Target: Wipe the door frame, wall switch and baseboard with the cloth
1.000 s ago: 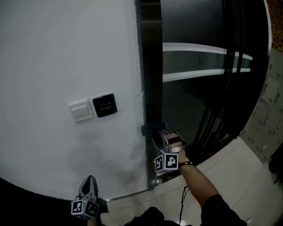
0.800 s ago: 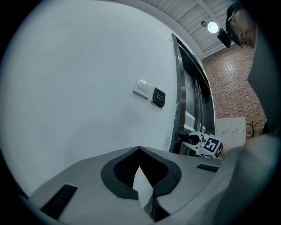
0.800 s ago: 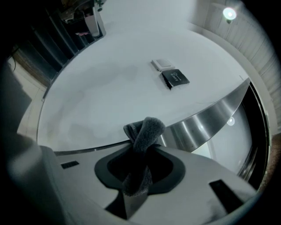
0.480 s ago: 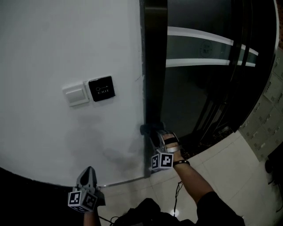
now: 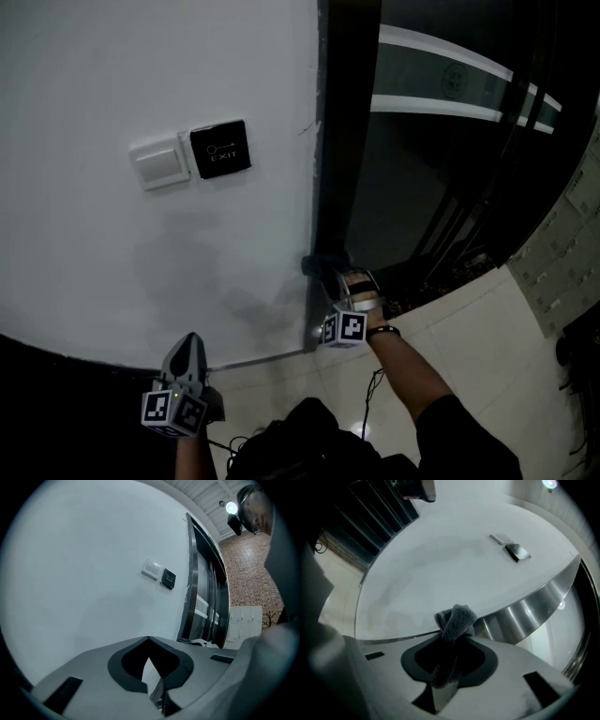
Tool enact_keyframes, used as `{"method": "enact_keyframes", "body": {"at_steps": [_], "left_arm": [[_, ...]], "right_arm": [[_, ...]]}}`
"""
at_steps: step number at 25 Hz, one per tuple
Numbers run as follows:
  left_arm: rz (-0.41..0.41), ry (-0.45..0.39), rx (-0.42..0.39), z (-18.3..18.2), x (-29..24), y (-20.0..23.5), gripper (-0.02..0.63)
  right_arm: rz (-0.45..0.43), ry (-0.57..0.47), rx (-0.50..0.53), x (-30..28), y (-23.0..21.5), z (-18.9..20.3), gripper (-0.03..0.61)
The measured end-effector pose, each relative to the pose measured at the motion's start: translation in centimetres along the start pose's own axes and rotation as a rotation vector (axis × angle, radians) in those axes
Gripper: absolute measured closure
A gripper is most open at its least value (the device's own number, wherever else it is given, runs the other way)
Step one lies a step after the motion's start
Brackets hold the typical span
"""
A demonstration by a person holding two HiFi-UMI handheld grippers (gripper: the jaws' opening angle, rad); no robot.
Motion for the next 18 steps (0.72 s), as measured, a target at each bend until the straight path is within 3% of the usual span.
{"method": "enact_keyframes", "body": {"at_steps": [8,12,18], "left_arm": [[0.033,0.020,0.007,0.6,-1.0,-0.1,0.621],[0.030,0.032,-0.006,0.8,-1.3,0.0,0.621],[0.043,0.033,-0.034,1.1,-1.9,0.7,0.621]], "right_arm": [[-0.063,0.038,0.007,-1.1,2.7,1.5,0.488],[-0.134,0.080,0.021,-1.7,4.6,2.7,0.488],[-0.258,0.137,-0.042,-1.4,4.4,1.3,0.488]]}}
Point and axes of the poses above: the fingertips, and each gripper's own axes: x backward along the fingers, y to its left, z out of its underside, the point moved 8 cm from there along x, backward along the fingers, and after that the axes turned 13 degrees about -x, right-handed, at the moved point
